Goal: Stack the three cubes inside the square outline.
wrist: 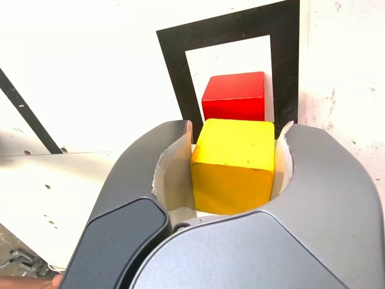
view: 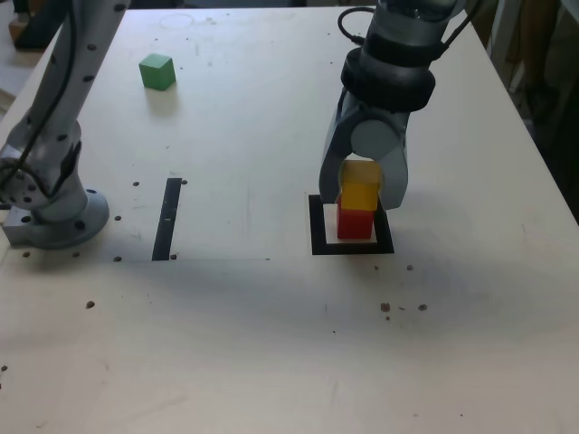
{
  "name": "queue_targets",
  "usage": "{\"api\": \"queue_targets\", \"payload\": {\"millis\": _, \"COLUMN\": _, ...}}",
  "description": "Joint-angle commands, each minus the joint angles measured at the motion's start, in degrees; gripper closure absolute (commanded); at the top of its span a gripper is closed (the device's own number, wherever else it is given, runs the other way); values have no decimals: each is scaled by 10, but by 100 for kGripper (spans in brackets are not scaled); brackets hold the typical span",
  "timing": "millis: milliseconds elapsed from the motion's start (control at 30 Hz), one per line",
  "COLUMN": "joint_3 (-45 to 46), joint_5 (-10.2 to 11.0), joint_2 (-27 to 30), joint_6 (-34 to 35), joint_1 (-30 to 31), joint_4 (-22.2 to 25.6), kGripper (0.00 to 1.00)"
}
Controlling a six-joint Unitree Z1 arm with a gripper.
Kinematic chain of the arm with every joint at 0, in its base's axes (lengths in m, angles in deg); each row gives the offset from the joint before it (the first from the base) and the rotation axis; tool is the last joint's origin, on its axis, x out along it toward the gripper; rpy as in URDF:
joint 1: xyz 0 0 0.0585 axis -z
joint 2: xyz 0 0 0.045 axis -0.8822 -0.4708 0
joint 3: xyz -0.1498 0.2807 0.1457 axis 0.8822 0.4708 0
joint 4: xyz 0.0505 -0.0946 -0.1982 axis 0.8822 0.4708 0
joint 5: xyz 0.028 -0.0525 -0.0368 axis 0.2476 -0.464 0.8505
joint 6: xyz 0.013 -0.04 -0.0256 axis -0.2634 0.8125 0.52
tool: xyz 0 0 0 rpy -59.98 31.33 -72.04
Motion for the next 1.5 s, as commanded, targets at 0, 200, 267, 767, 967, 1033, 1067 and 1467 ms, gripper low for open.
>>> {"api": "queue_targets", "payload": {"millis": 0, "joint_3": -2, "joint_5": 0, "joint_2": -3, "joint_6": 1, "joint_1": 1, "joint_4": -1, "kGripper": 75}}
{"api": "queue_targets", "payload": {"millis": 200, "joint_3": 1, "joint_5": 0, "joint_2": -4, "joint_6": 2, "joint_1": 0, "joint_4": -2, "kGripper": 75}}
{"api": "queue_targets", "payload": {"millis": 267, "joint_3": 2, "joint_5": 0, "joint_2": -4, "joint_6": 2, "joint_1": -2, "joint_4": -2, "kGripper": 75}}
{"api": "queue_targets", "payload": {"millis": 767, "joint_3": 13, "joint_5": 2, "joint_2": -8, "joint_6": -8, "joint_1": -11, "joint_4": -14, "kGripper": 11}}
{"api": "queue_targets", "payload": {"millis": 967, "joint_3": 20, "joint_5": 3, "joint_2": -5, "joint_6": -9, "joint_1": -11, "joint_4": -16, "kGripper": 1}}
{"api": "queue_targets", "payload": {"millis": 1033, "joint_3": 23, "joint_5": 3, "joint_2": -3, "joint_6": -9, "joint_1": -11, "joint_4": -16, "kGripper": 0}}
{"api": "queue_targets", "payload": {"millis": 1067, "joint_3": 24, "joint_5": 3, "joint_2": -1, "joint_6": -9, "joint_1": -11, "joint_4": -16, "kGripper": 0}}
{"api": "queue_targets", "payload": {"millis": 1467, "joint_3": 36, "joint_5": 40, "joint_2": 63, "joint_6": -13, "joint_1": -24, "joint_4": 13, "kGripper": 0}}
